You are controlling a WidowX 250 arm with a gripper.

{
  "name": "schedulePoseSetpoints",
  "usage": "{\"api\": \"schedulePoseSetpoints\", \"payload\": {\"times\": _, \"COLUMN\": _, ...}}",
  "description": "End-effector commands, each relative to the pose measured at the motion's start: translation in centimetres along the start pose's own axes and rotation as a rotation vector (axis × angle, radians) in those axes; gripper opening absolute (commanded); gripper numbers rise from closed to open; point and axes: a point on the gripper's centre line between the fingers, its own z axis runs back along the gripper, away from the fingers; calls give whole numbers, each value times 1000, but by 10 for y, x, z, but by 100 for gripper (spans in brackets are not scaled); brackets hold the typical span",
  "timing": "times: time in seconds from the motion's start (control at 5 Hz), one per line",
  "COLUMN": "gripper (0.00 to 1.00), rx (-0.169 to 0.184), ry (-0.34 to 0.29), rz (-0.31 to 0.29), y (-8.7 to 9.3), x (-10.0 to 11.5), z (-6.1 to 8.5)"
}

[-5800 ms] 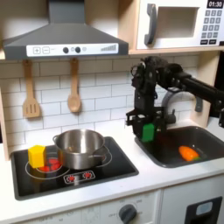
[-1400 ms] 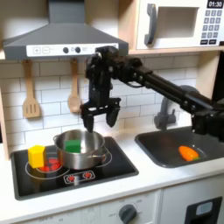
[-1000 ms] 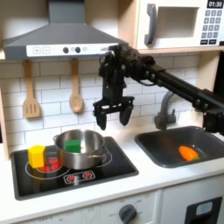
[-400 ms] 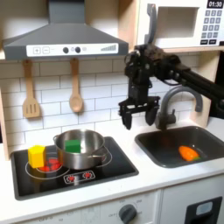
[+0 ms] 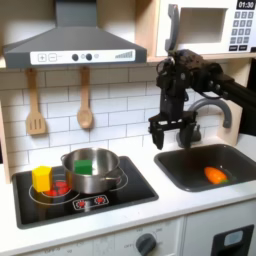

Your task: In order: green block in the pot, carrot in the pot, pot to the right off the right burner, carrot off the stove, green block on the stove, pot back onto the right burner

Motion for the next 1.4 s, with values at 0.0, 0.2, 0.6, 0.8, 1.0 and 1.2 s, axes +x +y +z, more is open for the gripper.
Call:
{"api": "schedulePoseSetpoints", "payload": {"times": 0.0, "gripper": 100, "rx": -19, "ry": 10, "rz": -74, "y": -31, "x": -3, "z": -3}}
{"api": "schedulePoseSetpoints", "payload": {"times": 0.2, "gripper": 100, "rx": -25, "ry": 20, "rz": -95, "y": -44, "x": -3, "z": -7}}
{"api": "schedulePoseSetpoints", "payload": {"times": 0.6, "gripper": 100, "rx": -32, "ry": 35, "rz": -133, "y": -66, "x": -8, "z": -16}}
{"api": "schedulePoseSetpoints", "payload": {"times": 0.8, "gripper": 100, "rx": -43, "ry": 38, "rz": -153, "y": -78, "x": -8, "z": -20}}
{"api": "schedulePoseSetpoints", "payload": {"times": 1.0, "gripper": 100, "rx": -42, "ry": 36, "rz": -174, "y": -88, "x": -10, "z": -23}}
{"api": "schedulePoseSetpoints", "payload": {"times": 1.2, "gripper": 100, "rx": -52, "ry": 30, "rz": -180, "y": -100, "x": -11, "z": -27}}
